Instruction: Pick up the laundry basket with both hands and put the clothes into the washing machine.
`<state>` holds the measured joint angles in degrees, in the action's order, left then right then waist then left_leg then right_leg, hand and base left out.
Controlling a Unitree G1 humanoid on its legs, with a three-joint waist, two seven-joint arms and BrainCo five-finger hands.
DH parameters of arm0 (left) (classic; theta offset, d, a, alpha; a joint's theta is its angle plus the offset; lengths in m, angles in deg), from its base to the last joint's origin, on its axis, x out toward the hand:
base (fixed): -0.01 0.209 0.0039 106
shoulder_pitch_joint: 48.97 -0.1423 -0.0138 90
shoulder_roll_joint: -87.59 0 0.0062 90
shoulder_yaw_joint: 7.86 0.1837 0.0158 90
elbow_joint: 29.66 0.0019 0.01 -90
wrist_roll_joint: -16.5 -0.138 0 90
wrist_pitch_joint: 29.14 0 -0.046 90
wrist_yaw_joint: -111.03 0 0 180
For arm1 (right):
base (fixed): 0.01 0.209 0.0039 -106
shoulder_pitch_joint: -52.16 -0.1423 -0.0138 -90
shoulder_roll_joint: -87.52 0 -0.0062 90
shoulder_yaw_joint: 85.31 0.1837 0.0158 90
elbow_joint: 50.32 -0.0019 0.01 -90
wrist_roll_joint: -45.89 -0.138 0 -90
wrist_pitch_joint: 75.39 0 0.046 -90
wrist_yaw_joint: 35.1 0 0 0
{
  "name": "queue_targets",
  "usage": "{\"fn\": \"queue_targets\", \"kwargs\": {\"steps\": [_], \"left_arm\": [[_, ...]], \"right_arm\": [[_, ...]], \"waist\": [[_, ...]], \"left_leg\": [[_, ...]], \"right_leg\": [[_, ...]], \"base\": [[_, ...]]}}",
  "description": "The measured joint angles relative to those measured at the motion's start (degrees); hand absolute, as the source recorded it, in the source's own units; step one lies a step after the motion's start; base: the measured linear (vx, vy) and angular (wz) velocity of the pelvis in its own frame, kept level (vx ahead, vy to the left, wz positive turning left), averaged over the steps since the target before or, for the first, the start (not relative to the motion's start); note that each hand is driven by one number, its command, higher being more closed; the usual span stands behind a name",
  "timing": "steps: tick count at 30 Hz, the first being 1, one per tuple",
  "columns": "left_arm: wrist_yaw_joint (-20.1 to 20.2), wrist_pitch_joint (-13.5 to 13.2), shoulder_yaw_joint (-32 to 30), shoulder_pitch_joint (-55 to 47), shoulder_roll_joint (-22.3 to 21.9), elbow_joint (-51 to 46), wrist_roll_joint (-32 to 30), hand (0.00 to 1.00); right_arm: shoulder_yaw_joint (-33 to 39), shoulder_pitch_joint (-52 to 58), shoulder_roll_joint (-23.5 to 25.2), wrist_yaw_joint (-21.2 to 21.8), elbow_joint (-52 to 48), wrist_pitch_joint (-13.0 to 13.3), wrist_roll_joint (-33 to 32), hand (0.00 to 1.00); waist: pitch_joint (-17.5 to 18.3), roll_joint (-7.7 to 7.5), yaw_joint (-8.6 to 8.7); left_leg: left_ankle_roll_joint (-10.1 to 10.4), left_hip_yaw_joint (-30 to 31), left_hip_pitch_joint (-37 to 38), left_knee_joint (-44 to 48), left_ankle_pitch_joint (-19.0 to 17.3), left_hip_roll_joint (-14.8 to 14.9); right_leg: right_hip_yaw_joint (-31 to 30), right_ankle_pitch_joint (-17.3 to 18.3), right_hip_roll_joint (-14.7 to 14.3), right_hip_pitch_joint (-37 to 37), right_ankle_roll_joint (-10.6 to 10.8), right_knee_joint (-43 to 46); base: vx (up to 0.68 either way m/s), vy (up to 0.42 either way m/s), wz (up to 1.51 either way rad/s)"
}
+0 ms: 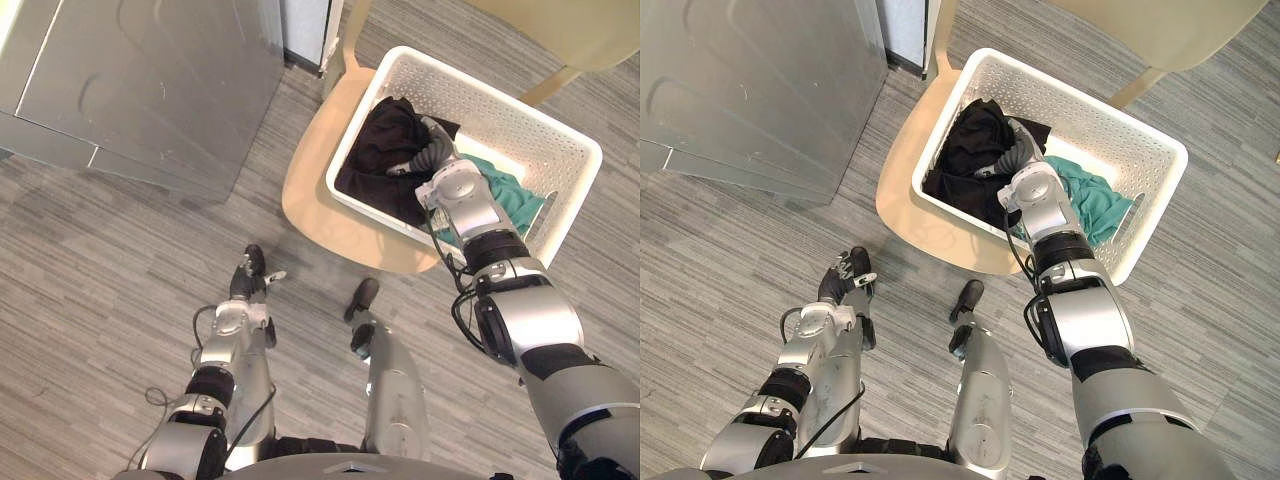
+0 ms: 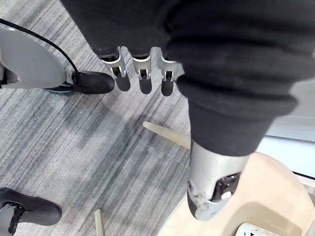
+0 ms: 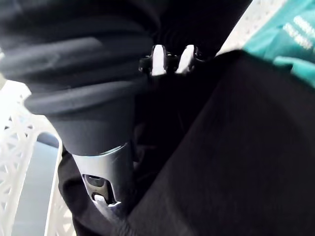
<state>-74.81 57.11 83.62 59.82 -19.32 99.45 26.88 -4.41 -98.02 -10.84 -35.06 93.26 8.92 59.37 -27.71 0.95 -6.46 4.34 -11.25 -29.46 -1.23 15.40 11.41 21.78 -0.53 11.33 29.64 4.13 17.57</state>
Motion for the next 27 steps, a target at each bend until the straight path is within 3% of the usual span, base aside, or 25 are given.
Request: {"fn": "queue_targets", "kwargs": {"steps": [8, 12, 13, 18, 21, 27], "left_arm": [[-0.2, -1.3, 1.2, -0.3, -0.3, -5.4, 1.9, 0.0], [-0.3, -1.3, 1.2, -0.3, -0.8, -5.3, 2.1, 0.0], [-0.3, -1.4, 1.2, -0.3, -1.3, -5.3, 2.7, 0.0], [0.2, -2.2, 3.4, -1.1, -1.1, -7.6, 5.9, 0.0], [0.4, -3.7, 5.3, -2.1, -0.9, -11.5, 7.7, 0.0], [0.0, -4.2, 4.8, -2.2, -0.8, -12.0, 9.7, 0.0]], "right_arm": [[-8.5, -7.4, -1.1, -0.4, 4.4, 0.5, -0.9, 0.0], [-9.0, -10.5, -0.9, -0.5, 5.4, 0.6, -2.0, 0.0], [-9.4, -10.6, -0.9, -0.5, 6.1, 0.6, -2.0, 1.0], [-15.8, -10.6, -1.5, -2.2, 9.0, 2.9, 0.2, 1.0], [-20.1, -10.4, -3.6, -4.2, 10.4, 4.0, 3.2, 1.0], [-18.4, -7.4, -3.1, -4.8, 9.8, 4.6, 1.4, 1.0]], "waist": [[0.0, 0.75, -1.21], [0.1, 0.91, -1.65], [0.1, 0.94, -1.94], [0.2, 1.19, -2.2], [0.5, 2.19, -2.69], [0.6, 2.26, -2.93]], "left_leg": [[-0.2, -0.6, -2.5, 0.0, 0.3, 0.4], [0.0, -1.2, -3.8, 0.0, 0.6, 0.4], [0.1, -1.3, -3.8, 0.0, 0.6, 0.4], [0.1, -1.2, -4.3, 0.2, 0.6, 0.4], [0.6, -0.5, -5.9, 0.2, 0.2, 0.4], [0.0, -0.6, -7.5, 0.5, 0.6, 0.4]], "right_leg": [[0.5, -1.7, -0.9, 1.1, 0.0, -3.3], [0.3, -1.8, -0.9, 2.3, 0.0, -3.5], [0.3, -1.8, -0.9, 2.3, 0.0, -3.6], [0.5, -1.8, -1.0, 2.4, 0.0, -3.7], [1.1, -1.7, -0.9, 3.4, 0.0, -3.6], [1.3, -1.7, -0.7, 4.8, -0.1, -3.0]], "base": [[0.04, -0.053, -0.03], [0.07, -0.052, -0.04], [0.05, -0.03, -0.01], [0.05, -0.038, 0.03], [0.01, -0.025, 0.1], [0.04, -0.024, 0.03]]}}
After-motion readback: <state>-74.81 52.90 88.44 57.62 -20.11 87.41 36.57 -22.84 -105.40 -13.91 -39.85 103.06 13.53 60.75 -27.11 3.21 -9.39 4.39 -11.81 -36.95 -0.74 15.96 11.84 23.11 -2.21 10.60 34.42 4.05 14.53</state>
